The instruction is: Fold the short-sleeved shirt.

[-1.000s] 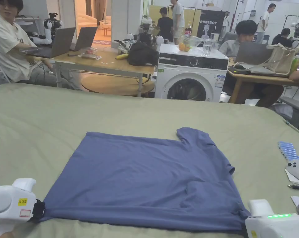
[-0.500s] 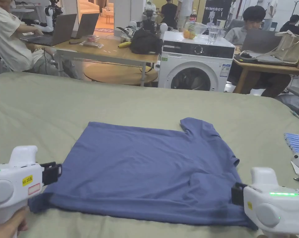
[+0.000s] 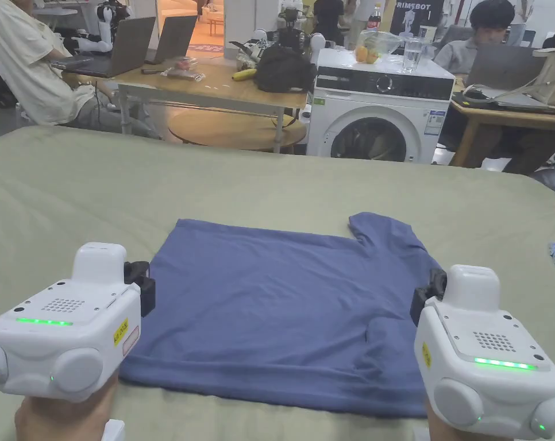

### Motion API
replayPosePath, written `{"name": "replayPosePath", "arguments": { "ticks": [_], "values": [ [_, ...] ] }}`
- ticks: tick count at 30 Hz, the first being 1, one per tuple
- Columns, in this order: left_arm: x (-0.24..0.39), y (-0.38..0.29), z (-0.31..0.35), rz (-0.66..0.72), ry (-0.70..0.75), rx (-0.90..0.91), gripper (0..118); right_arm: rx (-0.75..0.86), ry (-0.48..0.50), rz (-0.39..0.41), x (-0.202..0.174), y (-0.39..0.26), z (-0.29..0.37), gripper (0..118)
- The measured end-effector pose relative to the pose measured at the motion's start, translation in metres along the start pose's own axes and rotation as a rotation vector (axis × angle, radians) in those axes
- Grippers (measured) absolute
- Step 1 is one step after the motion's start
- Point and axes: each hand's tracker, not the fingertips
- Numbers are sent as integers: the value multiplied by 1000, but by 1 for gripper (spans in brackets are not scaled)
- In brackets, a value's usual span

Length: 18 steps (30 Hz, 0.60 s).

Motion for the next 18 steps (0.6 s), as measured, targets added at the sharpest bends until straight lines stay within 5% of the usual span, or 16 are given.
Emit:
{"name": "replayPosePath", "arguments": {
  "ticks": [13,16,18],
  "values": [
    [-90,-23,-19,218,-54,-543,0,-112,67,69,-16,-17,-9,0],
    [-102,-36,-34,258,-28,-619,39,-138,69,75,-15,-23,-11,0],
    [-102,-46,-43,278,-2,-692,53,-153,64,80,-13,-26,-11,0]
  ]
}}
